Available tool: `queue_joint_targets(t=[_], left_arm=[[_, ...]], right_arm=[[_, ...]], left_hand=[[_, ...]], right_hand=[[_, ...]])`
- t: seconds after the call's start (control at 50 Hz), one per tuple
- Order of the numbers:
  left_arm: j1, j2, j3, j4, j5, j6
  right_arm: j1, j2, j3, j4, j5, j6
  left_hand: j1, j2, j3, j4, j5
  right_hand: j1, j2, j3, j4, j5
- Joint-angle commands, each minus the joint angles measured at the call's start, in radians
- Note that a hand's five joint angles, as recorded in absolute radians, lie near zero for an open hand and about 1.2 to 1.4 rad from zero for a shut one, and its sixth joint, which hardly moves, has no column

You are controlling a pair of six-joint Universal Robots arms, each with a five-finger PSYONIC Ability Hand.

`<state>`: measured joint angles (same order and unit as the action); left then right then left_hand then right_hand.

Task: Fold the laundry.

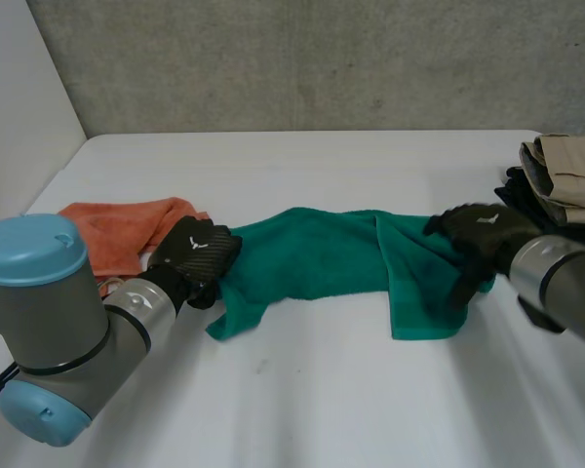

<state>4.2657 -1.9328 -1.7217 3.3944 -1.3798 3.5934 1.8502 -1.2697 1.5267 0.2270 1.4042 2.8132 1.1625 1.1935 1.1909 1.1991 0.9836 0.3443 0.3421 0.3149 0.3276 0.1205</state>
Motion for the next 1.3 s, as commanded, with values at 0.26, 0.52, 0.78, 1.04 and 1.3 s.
queue_joint_targets(t=[0.26, 0.52, 0.78, 1.04, 1.3], left_arm=[[0.0, 0.025, -0.01, 0.003, 0.001, -0.013], [0.003, 0.023, -0.01, 0.003, 0.002, -0.013], [0.003, 0.026, -0.01, 0.005, 0.002, -0.018], [0.006, 0.028, -0.01, 0.005, 0.002, -0.018], [0.01, 0.029, -0.01, 0.005, 0.002, -0.018]], right_arm=[[0.115, 0.194, 0.185, -0.417, 0.144, -0.046], [0.095, 0.259, 0.142, -0.451, 0.096, -0.086], [0.087, 0.27, 0.107, -0.468, 0.096, -0.12], [0.08, 0.334, 0.033, -0.495, 0.114, -0.173], [0.073, 0.342, -0.022, -0.538, 0.131, -0.19]], left_hand=[[0.234, 0.203, 0.205, 0.197, 0.238], [0.234, 0.203, 0.205, 0.197, 0.238], [0.234, 0.203, 0.205, 0.197, 0.238], [0.234, 0.203, 0.205, 0.197, 0.238], [0.234, 0.203, 0.205, 0.197, 0.238]], right_hand=[[0.127, 0.129, 0.156, 0.143, 0.176], [0.203, 0.205, 0.233, 0.22, 0.252], [0.244, 0.246, 0.274, 0.261, 0.293], [0.317, 0.32, 0.347, 0.334, 0.367], [0.523, 0.525, 0.553, 0.54, 0.572]])
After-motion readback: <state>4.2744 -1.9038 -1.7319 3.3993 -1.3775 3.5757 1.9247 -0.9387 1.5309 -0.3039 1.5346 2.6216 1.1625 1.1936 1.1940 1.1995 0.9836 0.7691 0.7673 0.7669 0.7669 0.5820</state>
